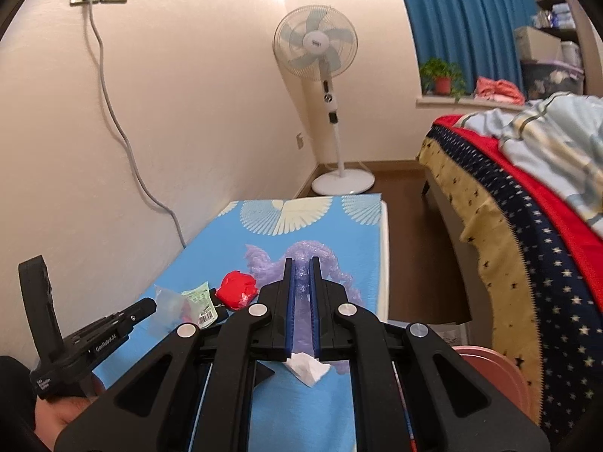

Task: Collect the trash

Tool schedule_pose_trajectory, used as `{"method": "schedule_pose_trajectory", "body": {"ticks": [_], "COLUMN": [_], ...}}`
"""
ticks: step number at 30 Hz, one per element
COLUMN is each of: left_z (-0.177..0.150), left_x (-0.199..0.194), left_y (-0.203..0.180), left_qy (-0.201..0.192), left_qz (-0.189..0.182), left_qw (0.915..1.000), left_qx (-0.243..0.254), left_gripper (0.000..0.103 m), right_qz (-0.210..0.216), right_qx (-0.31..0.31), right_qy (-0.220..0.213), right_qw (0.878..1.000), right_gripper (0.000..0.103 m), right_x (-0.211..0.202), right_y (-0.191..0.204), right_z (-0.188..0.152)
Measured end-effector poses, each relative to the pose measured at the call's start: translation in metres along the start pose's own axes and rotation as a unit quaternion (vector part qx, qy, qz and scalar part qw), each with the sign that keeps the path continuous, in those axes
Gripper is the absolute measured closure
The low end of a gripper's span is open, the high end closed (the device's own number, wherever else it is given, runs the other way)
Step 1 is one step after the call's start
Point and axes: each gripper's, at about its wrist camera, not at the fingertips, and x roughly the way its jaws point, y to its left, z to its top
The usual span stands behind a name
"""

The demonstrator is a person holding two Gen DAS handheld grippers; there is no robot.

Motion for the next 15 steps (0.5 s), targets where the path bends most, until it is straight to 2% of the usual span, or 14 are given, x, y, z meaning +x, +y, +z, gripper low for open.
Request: {"method": "schedule_pose_trajectory", "body": {"ticks": [10,15], "left_z": [-0.003,-0.008], "left_x": [-0.017,-0.01], "left_y": [-0.015,0.005], "left_qy": [-0.006,0.018], "left_qz": [-0.008,-0.006], "left_qw": [0.9997,0.9998], "left_qx": [0.024,-0.011], "left_gripper": [0.103,0.103], "right_qz": [-0.015,-0.015], "right_qx": [-0.004,0.012], "right_qy": [-0.017,-0.023], "right_qw": [1.0,1.0], "right_gripper": [0.096,0.096], "right_x": [-0.035,-0.049], "right_y": [0.0,-0.004], "right_z": [-0.009,-0.011]}}
